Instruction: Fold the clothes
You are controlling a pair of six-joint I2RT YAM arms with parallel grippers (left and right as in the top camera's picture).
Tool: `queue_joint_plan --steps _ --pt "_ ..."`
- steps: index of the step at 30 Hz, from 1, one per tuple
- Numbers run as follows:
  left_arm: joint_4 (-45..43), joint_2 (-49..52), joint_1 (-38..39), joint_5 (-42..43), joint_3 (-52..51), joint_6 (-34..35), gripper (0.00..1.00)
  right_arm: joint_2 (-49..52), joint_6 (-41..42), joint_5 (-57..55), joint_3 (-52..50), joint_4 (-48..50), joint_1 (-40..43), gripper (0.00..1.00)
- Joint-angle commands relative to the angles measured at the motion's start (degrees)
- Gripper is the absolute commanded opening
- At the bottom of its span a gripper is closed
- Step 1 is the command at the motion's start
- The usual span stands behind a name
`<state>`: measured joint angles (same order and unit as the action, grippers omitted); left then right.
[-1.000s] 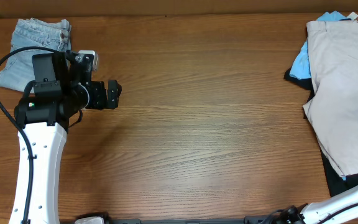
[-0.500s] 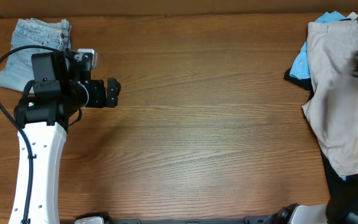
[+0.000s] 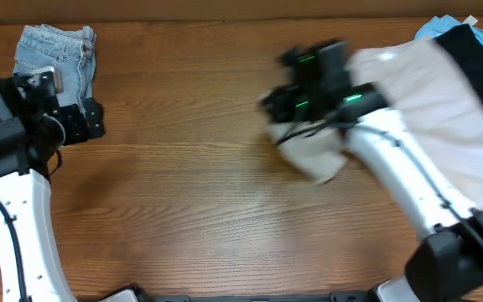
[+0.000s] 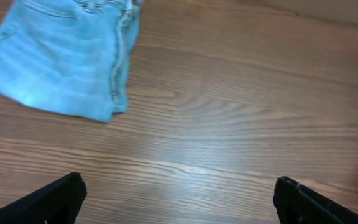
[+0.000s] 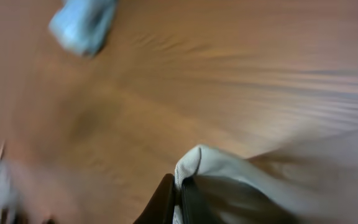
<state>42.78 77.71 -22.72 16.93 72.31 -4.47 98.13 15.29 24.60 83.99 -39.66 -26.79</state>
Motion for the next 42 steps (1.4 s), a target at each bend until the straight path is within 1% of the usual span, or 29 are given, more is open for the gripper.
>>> queue_joint_plan --steps 1,3,6,9,10,12,14,15,17,19,23,26,28,34,39,42 --pt "-0.2 0.44 -0.55 -0.33 0.83 -0.9 1.0 2.45 3.26 -0.17 0.5 3.08 -9.2 0.04" --pt "0.04 0.44 -0.52 -1.29 0.81 -0.92 1.0 3.78 4.79 -0.59 0.5 5.31 -13.38 0.04" --pt "0.33 0.44 -0.52 -2.99 0.83 -0.92 1.0 4.13 5.62 -0.59 0.52 7.17 -17.03 0.06" --pt "0.33 0.44 -0.52 -2.95 0.83 -0.92 1.0 3.54 5.88 -0.5 0.92 7.02 -17.88 0.12" --pt "0.26 0.44 -0.52 -2.69 0.81 -0.94 1.0 3.15 5.99 -0.55 1.11 6.56 -17.86 0.17" --pt "0.26 0.44 -0.39 -1.53 0.83 -2.38 1.0 1.86 5.99 -0.55 1.66 5.38 -16.5 0.41" --pt "0.28 0.44 -0.02 -0.37 0.83 -4.02 1.0 0.09 5.99 -0.59 2.47 3.43 -13.92 0.59" --pt "0.28 0.44 0.31 0.13 0.81 -4.61 1.0 -0.87 5.99 -0.57 2.97 2.23 -12.13 0.67" --pt "0.31 0.44 1.14 0.61 0.81 -5.29 1.0 -2.58 6.01 -0.59 3.93 -0.9 -7.8 0.77" --pt "0.46 0.44 2.19 0.46 0.83 -5.88 1.0 -3.32 6.56 -1.27 4.17 -4.0 -3.5 0.79" --pt "0.59 0.46 3.26 0.5 0.81 -5.57 1.0 -2.25 8.79 -7.1 3.21 -11.69 4.11 0.82" --pt "0.7 0.63 3.34 0.5 0.81 -4.28 1.0 0.09 8.96 -8.07 0.46 -13.4 6.73 0.82" --pt "0.92 0.85 3.37 0.5 0.81 -4.04 1.0 1.62 10.36 -8.09 -1.53 -12.7 6.99 0.82" --pt "2.34 1.6 3.37 0.5 0.81 -4.09 1.0 5.22 16.55 -8.11 -7.82 -4.55 5.86 0.83" --pt "2.73 2.64 3.37 0.5 0.79 -4.09 1.0 5.64 19.52 -9.62 -11.54 0.48 4.04 0.83" --pt "2.84 3.32 3.37 0.55 0.79 -4.09 1.0 5.64 20.83 -10.54 -12.44 1.07 3.26 0.83"
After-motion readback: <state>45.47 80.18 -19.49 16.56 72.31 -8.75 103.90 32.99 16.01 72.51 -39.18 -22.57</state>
